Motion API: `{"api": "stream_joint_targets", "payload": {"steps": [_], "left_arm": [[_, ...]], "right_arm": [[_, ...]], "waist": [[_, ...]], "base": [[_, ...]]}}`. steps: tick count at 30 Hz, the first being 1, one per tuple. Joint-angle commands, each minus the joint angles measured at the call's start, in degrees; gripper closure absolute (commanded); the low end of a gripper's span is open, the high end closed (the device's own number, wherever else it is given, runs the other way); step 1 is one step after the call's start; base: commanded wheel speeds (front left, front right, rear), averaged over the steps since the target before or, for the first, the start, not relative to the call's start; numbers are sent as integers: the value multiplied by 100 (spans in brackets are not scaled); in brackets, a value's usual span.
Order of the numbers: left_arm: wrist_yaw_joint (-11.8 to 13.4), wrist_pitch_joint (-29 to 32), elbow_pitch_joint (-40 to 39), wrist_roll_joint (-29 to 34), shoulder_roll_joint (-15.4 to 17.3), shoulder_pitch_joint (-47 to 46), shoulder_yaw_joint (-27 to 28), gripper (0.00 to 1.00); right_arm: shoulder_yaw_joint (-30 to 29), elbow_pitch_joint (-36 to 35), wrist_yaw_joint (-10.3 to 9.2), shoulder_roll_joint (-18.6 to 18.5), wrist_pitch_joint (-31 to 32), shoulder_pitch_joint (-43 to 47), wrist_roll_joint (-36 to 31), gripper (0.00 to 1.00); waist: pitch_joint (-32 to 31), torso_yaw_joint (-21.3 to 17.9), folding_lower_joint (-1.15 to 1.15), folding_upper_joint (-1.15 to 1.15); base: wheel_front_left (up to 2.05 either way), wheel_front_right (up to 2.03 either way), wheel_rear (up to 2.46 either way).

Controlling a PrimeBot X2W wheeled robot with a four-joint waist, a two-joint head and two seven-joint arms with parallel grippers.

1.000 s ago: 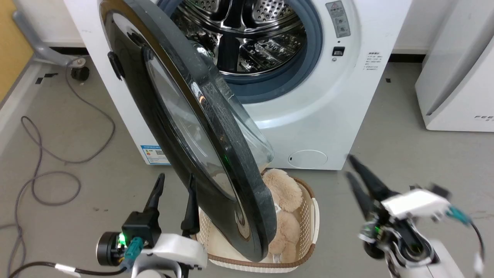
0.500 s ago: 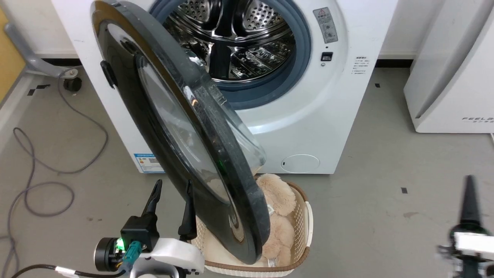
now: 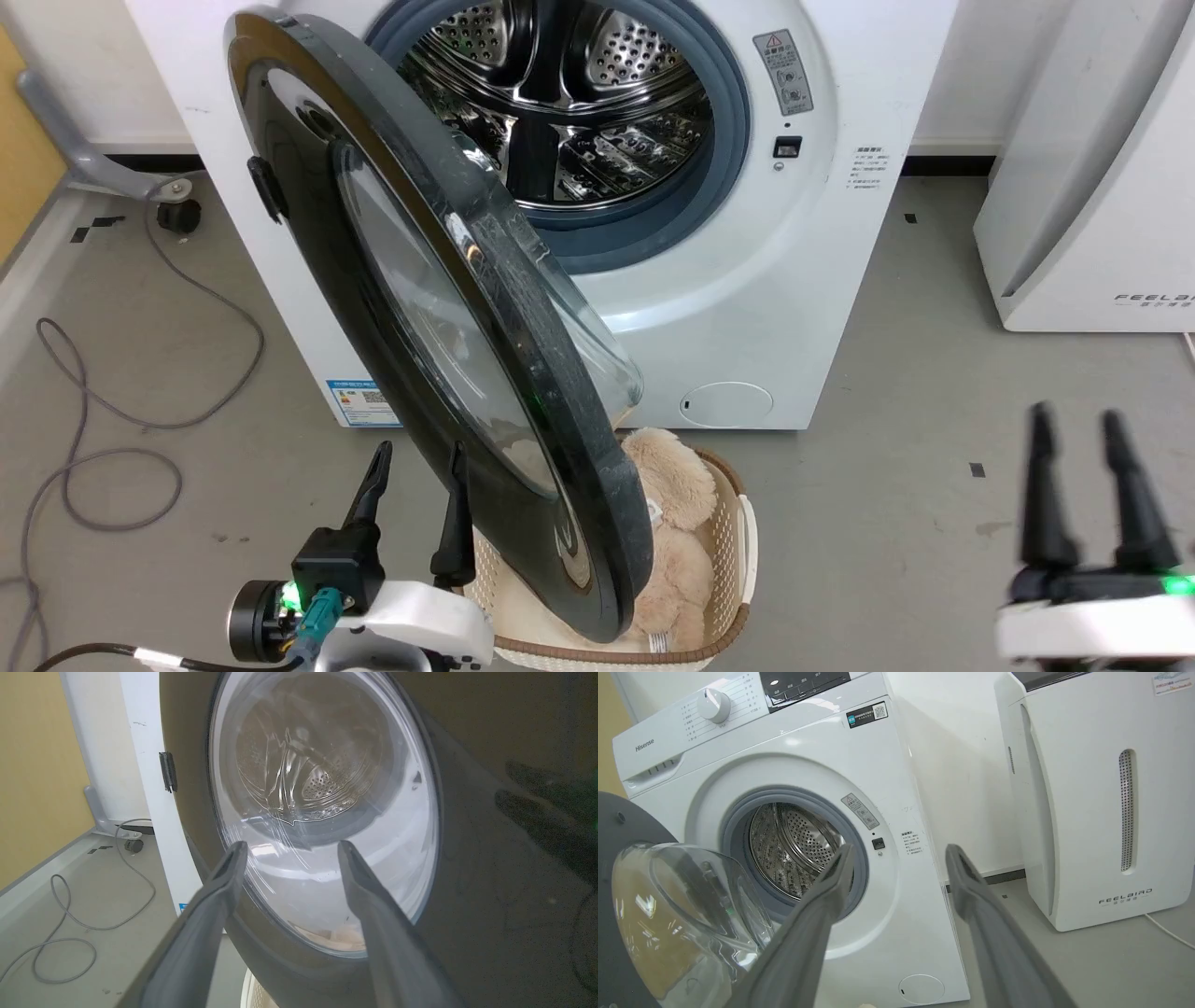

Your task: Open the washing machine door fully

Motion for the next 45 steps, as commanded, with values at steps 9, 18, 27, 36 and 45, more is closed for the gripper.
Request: {"api": "stream_joint_targets", "payload": {"steps": [9,18,27,36,45], "left_arm": [[-3,-25,23,73,10,88,67,0],[-46,-25,168,64,10,87,19,100],[-27,-25,6,176,24,-18,72,100],[-155,-25,-781,422,254,-358,132,100],[-78,-25,-2749,746,340,-652,100,100]], "right_arm": [[519,229,5,28,167,401,-1546,0],[486,763,5,29,141,307,-1447,0],[466,933,5,29,76,201,-1479,0],[455,1012,5,29,52,172,-1503,0],[525,1089,5,29,29,143,-1453,0]], "waist": [[11,19,0,0],[38,40,0,0],[32,62,0,0],[35,109,0,0],[27,82,0,0]], "base": [[0,0,0],[0,0,0],[0,0,0],[0,0,0],[0,0,0]]}}
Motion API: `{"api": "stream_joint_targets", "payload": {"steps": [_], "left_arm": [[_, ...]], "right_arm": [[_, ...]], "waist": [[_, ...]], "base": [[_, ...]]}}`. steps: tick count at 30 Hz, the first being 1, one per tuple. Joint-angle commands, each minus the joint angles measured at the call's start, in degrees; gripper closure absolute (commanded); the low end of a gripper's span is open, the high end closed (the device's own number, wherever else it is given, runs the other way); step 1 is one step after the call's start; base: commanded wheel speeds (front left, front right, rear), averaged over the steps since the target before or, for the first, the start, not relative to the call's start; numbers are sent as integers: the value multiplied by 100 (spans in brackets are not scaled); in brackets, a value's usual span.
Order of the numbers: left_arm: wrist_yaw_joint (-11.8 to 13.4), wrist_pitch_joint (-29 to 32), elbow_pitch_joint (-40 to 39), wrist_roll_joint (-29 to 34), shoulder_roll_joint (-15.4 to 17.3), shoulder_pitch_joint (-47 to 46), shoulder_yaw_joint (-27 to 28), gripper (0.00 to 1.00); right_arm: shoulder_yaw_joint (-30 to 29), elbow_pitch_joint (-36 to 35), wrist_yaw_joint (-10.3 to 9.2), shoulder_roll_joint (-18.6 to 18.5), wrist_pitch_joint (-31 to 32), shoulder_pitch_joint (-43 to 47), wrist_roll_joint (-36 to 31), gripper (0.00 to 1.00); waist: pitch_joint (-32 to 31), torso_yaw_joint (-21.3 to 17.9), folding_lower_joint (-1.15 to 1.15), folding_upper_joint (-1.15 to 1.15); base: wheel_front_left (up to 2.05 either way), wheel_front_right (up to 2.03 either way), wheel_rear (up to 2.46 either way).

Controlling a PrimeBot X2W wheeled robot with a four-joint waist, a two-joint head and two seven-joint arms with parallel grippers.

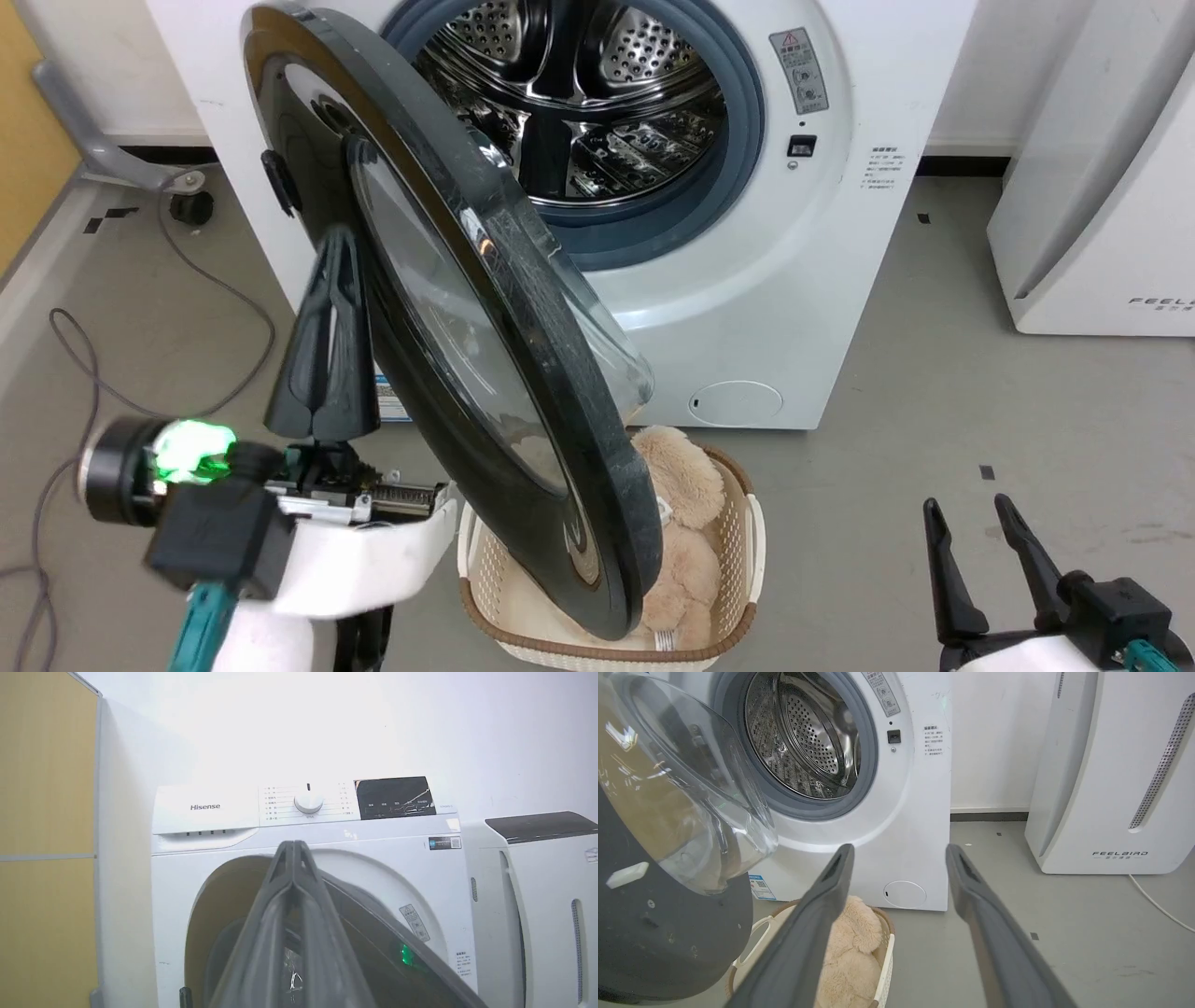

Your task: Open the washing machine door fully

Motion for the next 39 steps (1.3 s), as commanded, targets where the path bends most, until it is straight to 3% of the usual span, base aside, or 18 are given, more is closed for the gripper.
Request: {"api": "stream_joint_targets", "payload": {"steps": [1,8,15,23,30,35,39], "left_arm": [[2,-24,-317,60,2,-96,-54,100],[-306,-24,-1155,27,-92,-323,-708,100],[-769,138,-984,-236,-181,-277,-1768,100],[-996,770,-732,-688,-157,128,-2718,100],[-1095,1514,-256,-1178,99,527,-3406,100],[-1027,1859,350,-1282,174,595,-3426,100],[-878,1770,942,-1314,29,491,-3339,100]], "right_arm": [[29,15,3,19,-32,-124,36,0],[56,71,3,19,-51,-185,101,0],[90,150,3,19,-60,-221,160,0],[42,283,3,19,-66,-235,277,0],[26,366,3,19,-70,-257,343,0],[51,431,3,19,-71,-294,374,0],[75,492,3,19,-72,-311,406,0]], "waist": [[16,-11,0,0],[83,-6,0,0],[114,-13,0,0],[124,-51,0,0],[117,-30,0,0],[109,-21,0,0],[102,-33,0,0]], "base": [[0,0,0],[0,0,0],[0,0,0],[0,0,0],[0,0,0],[0,0,0],[0,0,0]]}}
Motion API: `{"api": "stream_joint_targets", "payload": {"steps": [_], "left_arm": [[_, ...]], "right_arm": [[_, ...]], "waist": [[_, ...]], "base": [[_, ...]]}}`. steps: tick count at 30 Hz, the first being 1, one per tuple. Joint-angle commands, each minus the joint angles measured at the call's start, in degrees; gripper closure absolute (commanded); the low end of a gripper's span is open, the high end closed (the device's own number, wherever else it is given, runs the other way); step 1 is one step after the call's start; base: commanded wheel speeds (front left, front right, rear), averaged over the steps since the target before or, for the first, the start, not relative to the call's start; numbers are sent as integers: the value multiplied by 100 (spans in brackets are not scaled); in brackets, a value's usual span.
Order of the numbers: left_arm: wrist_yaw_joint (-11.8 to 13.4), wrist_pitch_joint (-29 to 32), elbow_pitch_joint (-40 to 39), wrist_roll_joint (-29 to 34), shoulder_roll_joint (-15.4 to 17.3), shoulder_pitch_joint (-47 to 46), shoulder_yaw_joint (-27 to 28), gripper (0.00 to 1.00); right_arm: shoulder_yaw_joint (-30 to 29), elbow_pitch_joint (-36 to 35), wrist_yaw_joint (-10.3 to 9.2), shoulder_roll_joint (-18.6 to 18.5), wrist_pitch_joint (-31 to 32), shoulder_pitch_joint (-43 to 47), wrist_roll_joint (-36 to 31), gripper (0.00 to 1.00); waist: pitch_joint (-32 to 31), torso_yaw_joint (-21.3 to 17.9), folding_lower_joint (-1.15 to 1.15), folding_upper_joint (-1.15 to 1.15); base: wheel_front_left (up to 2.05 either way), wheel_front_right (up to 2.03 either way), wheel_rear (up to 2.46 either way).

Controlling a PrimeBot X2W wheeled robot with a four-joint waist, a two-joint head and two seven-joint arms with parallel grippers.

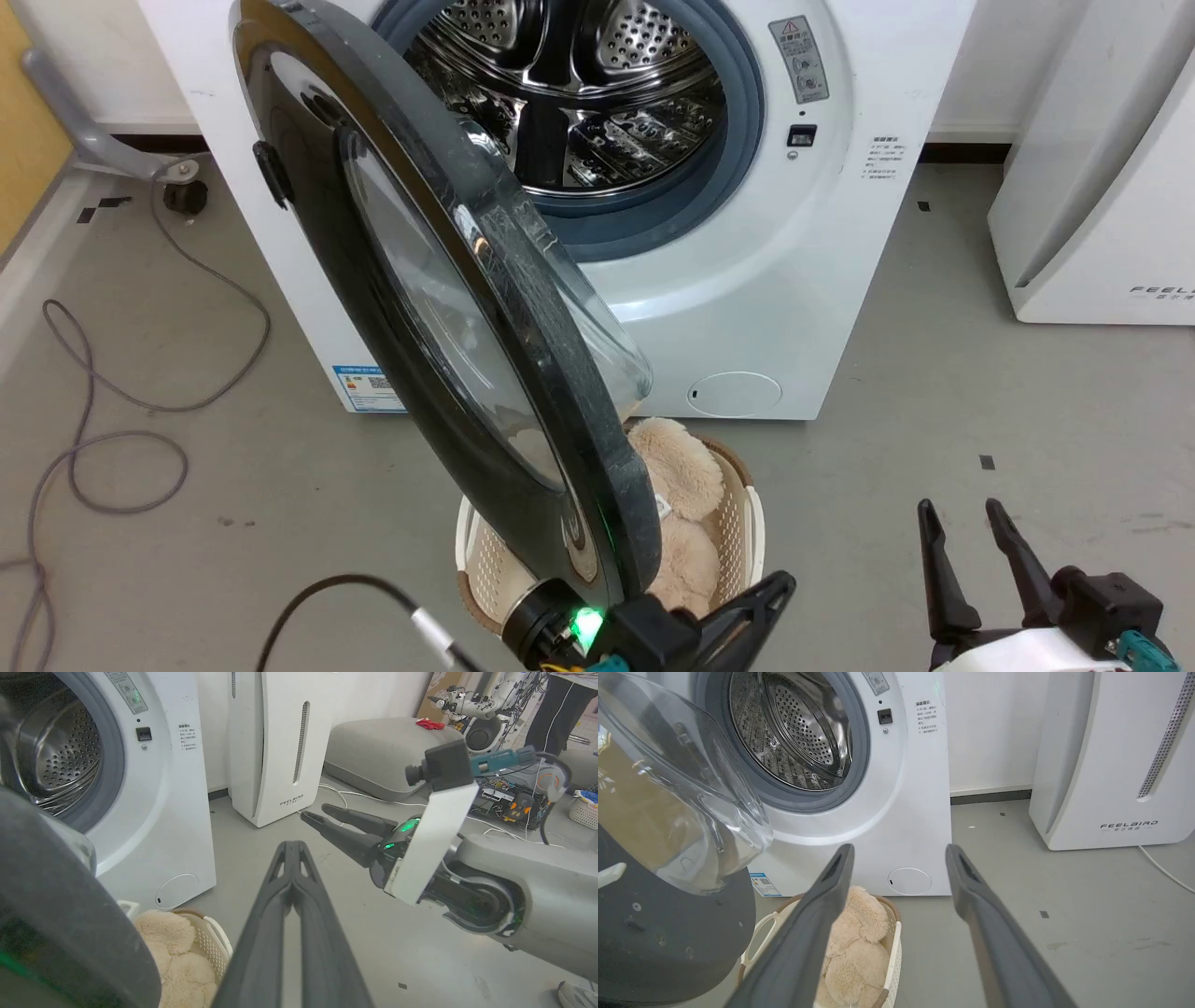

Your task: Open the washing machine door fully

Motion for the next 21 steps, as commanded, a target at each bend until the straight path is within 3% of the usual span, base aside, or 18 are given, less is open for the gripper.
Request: {"api": "stream_joint_targets", "payload": {"steps": [1,11,21], "left_arm": [[89,-102,299,-75,-136,-122,78,100],[541,-686,1355,-157,-379,-795,387,100],[887,-967,1786,-261,-396,-884,481,100]], "right_arm": [[22,52,3,18,-39,-98,65,0],[110,187,3,18,-32,-127,98,0],[155,285,3,18,-10,-50,169,0]], "waist": [[2,-21,0,0],[1,-165,0,0],[-90,-237,0,0]], "base": [[0,0,0],[0,0,0],[0,0,0]]}}
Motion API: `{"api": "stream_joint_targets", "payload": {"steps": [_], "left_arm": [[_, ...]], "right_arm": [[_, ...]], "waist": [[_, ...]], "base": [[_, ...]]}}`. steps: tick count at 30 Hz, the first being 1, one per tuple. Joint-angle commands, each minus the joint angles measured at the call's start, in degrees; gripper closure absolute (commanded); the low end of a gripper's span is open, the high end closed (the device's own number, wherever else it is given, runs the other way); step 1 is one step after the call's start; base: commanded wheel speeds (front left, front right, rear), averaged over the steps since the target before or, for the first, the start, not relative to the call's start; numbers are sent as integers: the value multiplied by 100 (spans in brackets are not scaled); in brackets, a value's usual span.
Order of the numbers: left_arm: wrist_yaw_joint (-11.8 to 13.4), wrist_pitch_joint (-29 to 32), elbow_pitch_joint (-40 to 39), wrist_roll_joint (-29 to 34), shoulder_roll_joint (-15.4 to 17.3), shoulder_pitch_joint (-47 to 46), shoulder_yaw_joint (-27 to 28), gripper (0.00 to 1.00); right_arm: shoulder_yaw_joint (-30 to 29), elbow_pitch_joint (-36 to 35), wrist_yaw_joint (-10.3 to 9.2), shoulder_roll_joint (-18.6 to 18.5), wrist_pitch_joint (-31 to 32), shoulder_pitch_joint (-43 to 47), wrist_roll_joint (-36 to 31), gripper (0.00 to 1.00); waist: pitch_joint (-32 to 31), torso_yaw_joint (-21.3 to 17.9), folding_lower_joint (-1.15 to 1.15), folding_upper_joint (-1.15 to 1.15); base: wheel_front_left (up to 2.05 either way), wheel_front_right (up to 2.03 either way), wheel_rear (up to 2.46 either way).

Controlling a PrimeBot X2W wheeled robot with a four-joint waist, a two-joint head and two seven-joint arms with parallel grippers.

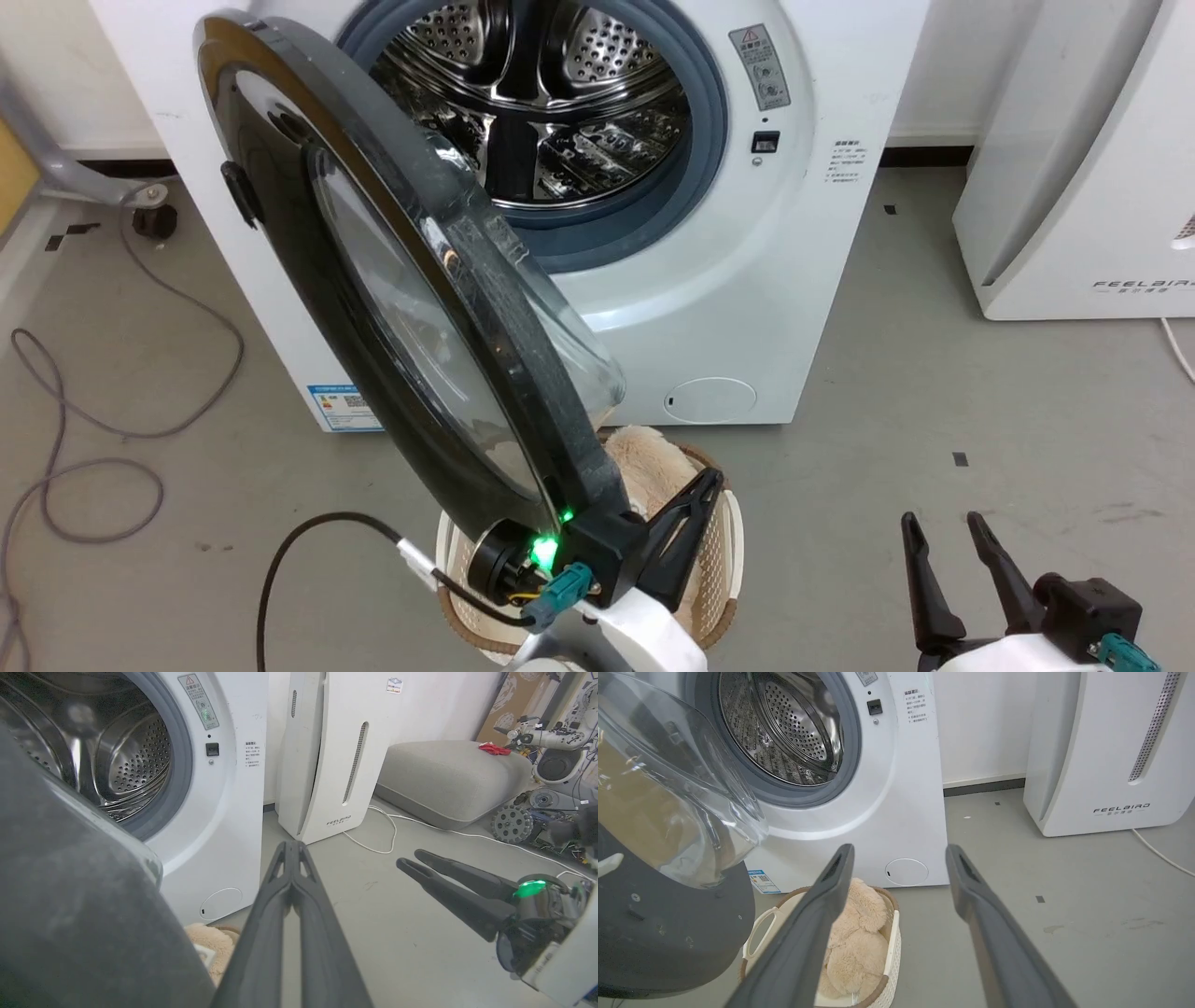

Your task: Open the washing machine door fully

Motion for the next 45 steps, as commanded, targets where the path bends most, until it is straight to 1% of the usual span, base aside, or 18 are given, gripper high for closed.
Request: {"api": "stream_joint_targets", "payload": {"steps": [1,5,16,23,32,39,43,45], "left_arm": [[67,-49,38,-28,60,71,82,100],[242,-62,-111,-30,187,328,144,100],[661,129,-1015,-36,605,1040,282,100],[866,283,-1438,-33,766,1364,310,100],[1108,321,-1770,-71,900,1601,472,100],[1355,222,-1876,-103,1061,1683,823,100],[1419,133,-1861,-236,1179,1693,1116,100],[1429,88,-1794,-288,1287,1668,1287,100]], "right_arm": [[12,18,3,18,5,-11,34,0],[24,55,3,18,21,39,59,0],[17,102,3,18,73,111,113,0],[-31,105,3,18,91,154,140,0],[-82,83,3,18,95,137,167,0],[-75,98,3,18,94,100,179,0],[-62,117,3,18,104,70,179,0],[-55,114,3,18,107,50,174,0]], "waist": [[-21,0,0,0],[-86,35,0,0],[-159,325,0,0],[-152,730,0,0],[-156,1456,0,0],[-111,1910,0,0],[-66,2046,0,0],[-41,2076,0,0]], "base": [[0,0,0],[0,0,0],[0,0,0],[0,0,0],[0,0,0],[0,0,0],[0,0,0],[0,0,0]]}}
